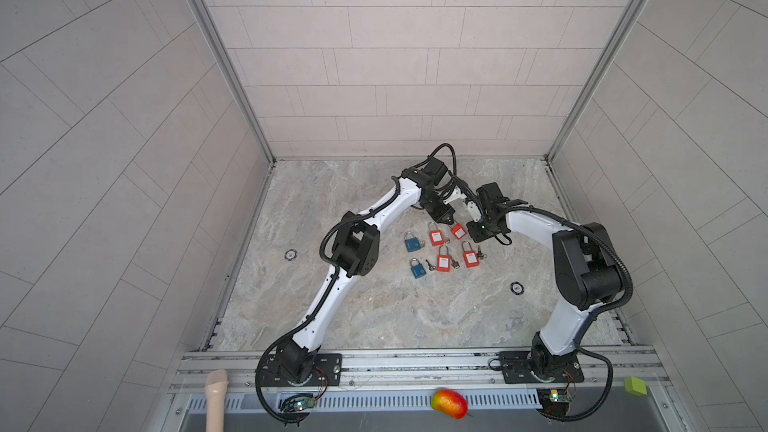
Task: Lock with the key
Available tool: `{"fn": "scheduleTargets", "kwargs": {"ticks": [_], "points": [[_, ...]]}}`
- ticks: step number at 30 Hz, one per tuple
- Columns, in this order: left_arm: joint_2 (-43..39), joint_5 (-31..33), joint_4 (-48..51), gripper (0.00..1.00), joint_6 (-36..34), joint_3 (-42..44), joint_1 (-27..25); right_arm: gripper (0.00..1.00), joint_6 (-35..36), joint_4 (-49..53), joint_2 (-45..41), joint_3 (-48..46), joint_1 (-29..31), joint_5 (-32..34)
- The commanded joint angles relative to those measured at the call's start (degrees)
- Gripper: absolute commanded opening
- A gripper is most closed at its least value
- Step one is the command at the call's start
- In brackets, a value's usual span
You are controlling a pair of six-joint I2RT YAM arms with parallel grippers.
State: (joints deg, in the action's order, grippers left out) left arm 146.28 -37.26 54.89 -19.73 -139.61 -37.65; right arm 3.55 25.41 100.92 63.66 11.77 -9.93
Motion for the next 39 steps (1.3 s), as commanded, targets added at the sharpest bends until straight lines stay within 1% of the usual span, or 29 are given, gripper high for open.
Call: {"fn": "scheduleTargets", "kwargs": {"ticks": [1, 3, 5, 6, 9, 11, 16, 20, 22, 24, 30, 33, 35, 39], "points": [[0.8, -2.0, 1.4, 0.0, -1.7, -2.5, -1.2, 0.31, 0.4, -2.3, -3.8, -2.6, -0.2, 0.1], [0.9, -2.4, 1.2, 0.0, -1.2, -2.6, -1.2, 0.37, 0.5, -3.6, -5.3, -4.0, -0.1, 0.4], [0.9, -2.5, 1.2, 0.0, -1.0, -2.5, -1.2, 0.38, 0.8, -4.7, -7.1, -5.1, -0.1, 0.2], [1.0, -2.5, 1.2, 0.0, -0.9, -2.5, -1.2, 0.41, 0.9, -5.6, -8.4, -6.0, -0.1, 0.0], [0.9, -2.4, 1.2, 0.0, -0.9, -2.6, -1.2, 0.51, 1.5, -9.4, -12.5, -9.5, 0.2, -1.9], [0.9, -2.5, 1.2, 0.0, -0.9, -2.6, -1.2, 0.51, 3.5, -11.1, -14.9, -10.9, 1.2, -3.6], [0.9, -2.0, 1.9, 0.0, -0.4, -2.7, -1.0, 0.52, 6.6, -15.4, -18.7, -14.7, 4.2, -0.3], [0.8, -2.2, 2.1, 0.0, 0.8, -2.7, -0.8, 0.52, 10.7, -20.0, -21.4, -18.3, 6.2, -0.1], [0.4, -3.2, 2.0, 0.0, 2.0, -2.7, -0.3, 0.52, 11.3, -23.4, -22.2, -20.6, 6.6, 1.0], [0.1, -4.5, 1.7, 0.0, 3.5, -2.7, 0.4, 0.53, 11.2, -26.0, -22.1, -22.1, 6.6, 2.8], [-1.3, -7.1, 1.7, 0.0, 5.3, -2.7, 1.2, 0.57, 13.6, -27.2, -18.8, -21.1, 7.1, 4.3], [-1.1, -8.2, 1.8, 0.0, 6.0, -2.7, 1.2, 0.6, 15.1, -27.8, -17.1, -20.1, 7.1, 3.7], [-0.9, -8.2, 1.9, 0.0, 6.2, -2.7, 1.3, 0.63, 16.6, -27.0, -15.7, -19.0, 7.1, 2.2], [-1.0, -8.1, 1.8, 0.0, 6.3, -2.8, 1.3, 0.66, 18.0, -24.9, -13.4, -17.3, 7.1, 2.1]]}}
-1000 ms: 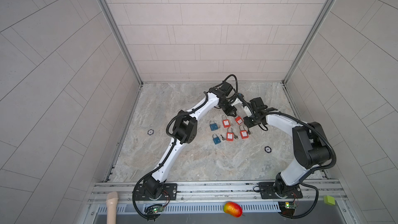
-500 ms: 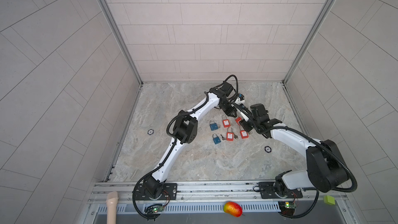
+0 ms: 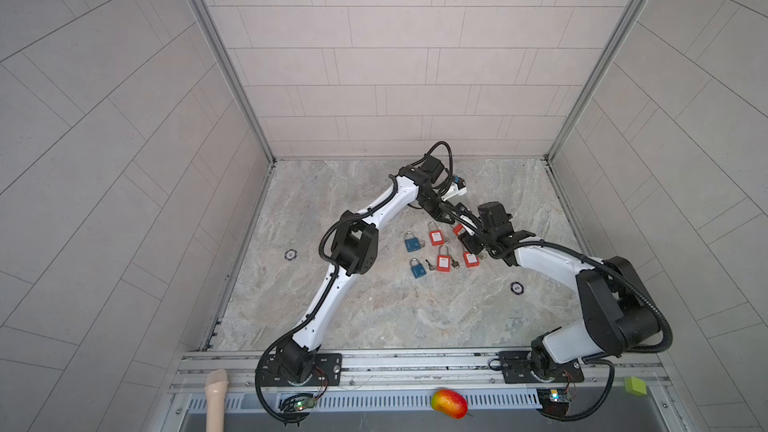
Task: Lock with the key
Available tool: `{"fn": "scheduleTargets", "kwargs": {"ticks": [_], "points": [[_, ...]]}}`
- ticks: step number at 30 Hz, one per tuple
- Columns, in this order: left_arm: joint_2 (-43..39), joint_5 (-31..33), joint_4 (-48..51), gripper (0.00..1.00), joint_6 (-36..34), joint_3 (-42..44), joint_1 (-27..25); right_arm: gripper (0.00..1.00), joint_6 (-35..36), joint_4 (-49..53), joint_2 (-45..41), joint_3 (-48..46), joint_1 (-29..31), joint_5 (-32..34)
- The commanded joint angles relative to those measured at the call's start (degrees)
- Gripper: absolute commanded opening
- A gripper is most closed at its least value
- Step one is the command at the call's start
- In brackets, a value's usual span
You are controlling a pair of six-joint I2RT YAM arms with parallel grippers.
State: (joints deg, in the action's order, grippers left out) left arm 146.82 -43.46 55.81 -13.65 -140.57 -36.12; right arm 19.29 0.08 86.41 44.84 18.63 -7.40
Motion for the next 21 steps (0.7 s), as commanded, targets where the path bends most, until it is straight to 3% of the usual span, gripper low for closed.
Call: {"fn": "scheduleTargets", "kwargs": {"ticks": [1, 8, 21], "points": [[-1.5, -2.1, 0.9, 0.0, 0.2, -1.8, -0.2, 0.66, 2.5, 0.7, 1.7, 1.8, 0.3, -0.3], [-1.5, -4.2, 0.9, 0.0, 1.2, -1.8, 0.0, 0.66, 1.8, 1.5, 4.5, 3.6, 0.3, 2.5], [-2.3, -11.1, 0.9, 0.0, 2.7, -0.6, 0.0, 0.61, 2.6, -0.6, 4.0, 1.3, 0.7, 1.1]]}}
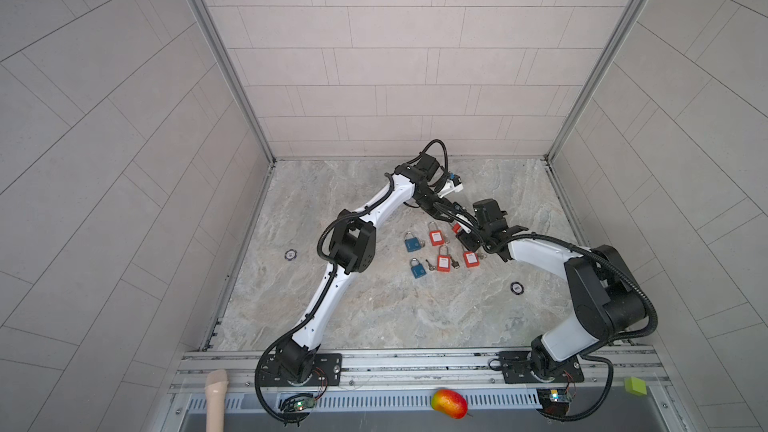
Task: Lock with the key
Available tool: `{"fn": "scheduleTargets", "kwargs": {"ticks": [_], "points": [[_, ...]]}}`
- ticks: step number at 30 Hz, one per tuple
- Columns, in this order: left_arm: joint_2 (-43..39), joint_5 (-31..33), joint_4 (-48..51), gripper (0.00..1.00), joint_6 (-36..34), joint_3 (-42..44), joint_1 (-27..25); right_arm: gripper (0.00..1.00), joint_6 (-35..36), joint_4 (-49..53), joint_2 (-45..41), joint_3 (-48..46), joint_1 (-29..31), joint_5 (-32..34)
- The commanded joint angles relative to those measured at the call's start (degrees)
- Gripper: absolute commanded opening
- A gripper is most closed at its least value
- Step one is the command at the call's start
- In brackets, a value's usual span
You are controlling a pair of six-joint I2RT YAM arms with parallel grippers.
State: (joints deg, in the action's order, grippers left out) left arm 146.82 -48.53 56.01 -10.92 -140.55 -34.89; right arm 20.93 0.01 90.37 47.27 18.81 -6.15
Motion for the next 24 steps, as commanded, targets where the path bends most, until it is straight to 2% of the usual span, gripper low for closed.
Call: {"fn": "scheduleTargets", "kwargs": {"ticks": [1, 4, 8, 13, 21, 24], "points": [[-2.4, -6.4, 0.8, 0.0, 0.0, -0.4, -1.2, 0.6, 1.1, -0.8, -0.5, -1.6, 0.4, -0.9], [-2.9, -6.6, 0.8, 0.0, -0.1, 0.2, -1.2, 0.61, 2.5, -3.0, -2.8, -4.7, 0.5, -3.4], [-3.3, -6.9, 2.1, 0.0, -1.1, 0.5, -1.2, 0.6, 2.3, -4.1, -3.6, -5.4, 0.4, -1.9], [-4.0, -6.7, 3.9, 0.0, -2.8, 0.8, -1.2, 0.55, 1.4, -2.5, -2.6, -3.3, 0.3, 0.1], [-4.5, -8.0, 4.4, 0.0, -3.3, 0.7, -1.2, 0.34, 2.5, -1.5, -4.4, -3.7, 0.4, -1.9], [-4.6, -8.5, 4.5, 0.0, -3.2, 0.8, -1.2, 0.3, 2.7, -1.6, -5.1, -4.0, 0.3, -2.1]]}}
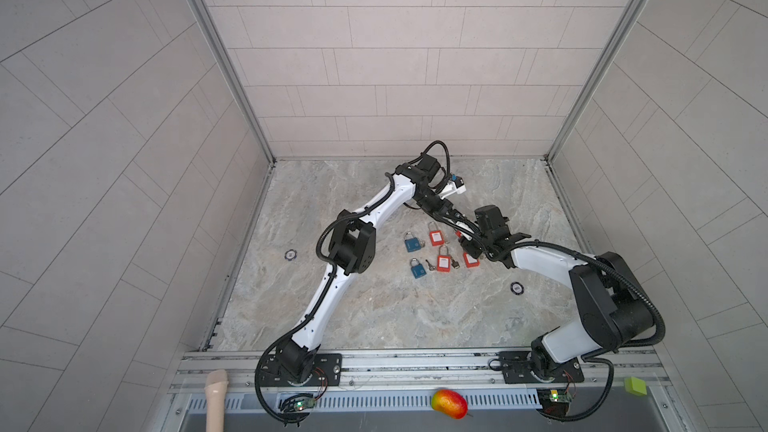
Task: Lock with the key
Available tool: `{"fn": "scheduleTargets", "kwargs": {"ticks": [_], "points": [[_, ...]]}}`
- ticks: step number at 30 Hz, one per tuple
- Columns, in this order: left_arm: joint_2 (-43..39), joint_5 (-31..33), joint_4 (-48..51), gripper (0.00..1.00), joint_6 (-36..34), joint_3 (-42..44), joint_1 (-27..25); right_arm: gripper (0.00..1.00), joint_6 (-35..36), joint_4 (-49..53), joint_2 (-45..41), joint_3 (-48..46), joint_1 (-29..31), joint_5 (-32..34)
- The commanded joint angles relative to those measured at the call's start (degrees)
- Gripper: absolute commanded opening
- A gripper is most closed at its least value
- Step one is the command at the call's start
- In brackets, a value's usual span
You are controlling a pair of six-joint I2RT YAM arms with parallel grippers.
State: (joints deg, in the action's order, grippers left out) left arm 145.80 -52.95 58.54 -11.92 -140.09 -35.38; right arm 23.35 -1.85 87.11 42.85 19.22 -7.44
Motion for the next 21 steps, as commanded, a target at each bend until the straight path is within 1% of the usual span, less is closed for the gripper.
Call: {"fn": "scheduleTargets", "kwargs": {"ticks": [1, 4, 6, 7, 8, 10, 11, 12, 13, 16, 18, 19, 21], "points": [[-3.7, -4.3, 1.9, 0.0, -2.2, 0.5, -0.8, 0.27, 0.3, 0.2, -1.9, 0.4, -0.1, -0.7], [-3.7, -3.9, 1.9, 0.0, -2.1, 0.7, -0.7, 0.21, 0.3, 0.7, -2.6, 0.6, 0.0, -0.8], [-3.7, -2.6, 1.9, 0.09, -1.9, 0.4, -0.7, 0.2, -0.1, 0.9, -3.1, 0.9, 0.1, -1.0], [-3.7, -1.6, 1.9, 0.22, -1.9, 0.2, -0.7, 0.2, -0.6, 1.2, -3.3, 1.0, 0.2, -1.1], [-4.0, 0.6, 1.4, 0.39, -1.7, 0.0, -0.7, 0.2, -1.4, 1.7, -3.5, 1.3, 0.2, -1.1], [-4.7, 3.7, -0.4, 0.53, -1.4, 0.0, -0.2, 0.19, -3.3, 3.1, -3.7, 2.0, 0.2, -1.3], [-5.4, 5.9, -2.4, 0.68, -0.1, 0.2, 0.3, 0.19, -4.3, 4.0, -3.8, 2.5, 0.2, -1.5], [-5.9, 7.3, -4.3, 0.96, 1.3, 0.7, 1.0, 0.19, -5.1, 4.7, -3.8, 2.9, 0.2, -1.5], [-6.6, 9.4, -6.7, 1.0, 2.9, 1.1, 1.8, 0.19, -6.1, 5.7, -3.7, 3.3, 0.3, -1.8], [-10.0, 16.2, -13.7, 1.0, 5.6, 4.6, 4.1, 0.19, -9.0, 9.4, -2.9, 5.7, 0.4, -1.6], [-13.9, 22.0, -19.0, 1.0, 5.5, 9.8, 4.9, 0.19, -10.8, 13.4, -1.6, 8.5, 0.6, -1.5], [-16.2, 26.8, -22.6, 1.0, 6.2, 13.2, 5.2, 0.19, -12.0, 15.6, -0.9, 10.3, 0.8, -0.9], [-20.0, 33.0, -27.7, 1.0, 5.5, 18.9, 5.9, 0.18, -14.3, 19.3, 0.4, 13.1, 1.2, 0.9]]}}
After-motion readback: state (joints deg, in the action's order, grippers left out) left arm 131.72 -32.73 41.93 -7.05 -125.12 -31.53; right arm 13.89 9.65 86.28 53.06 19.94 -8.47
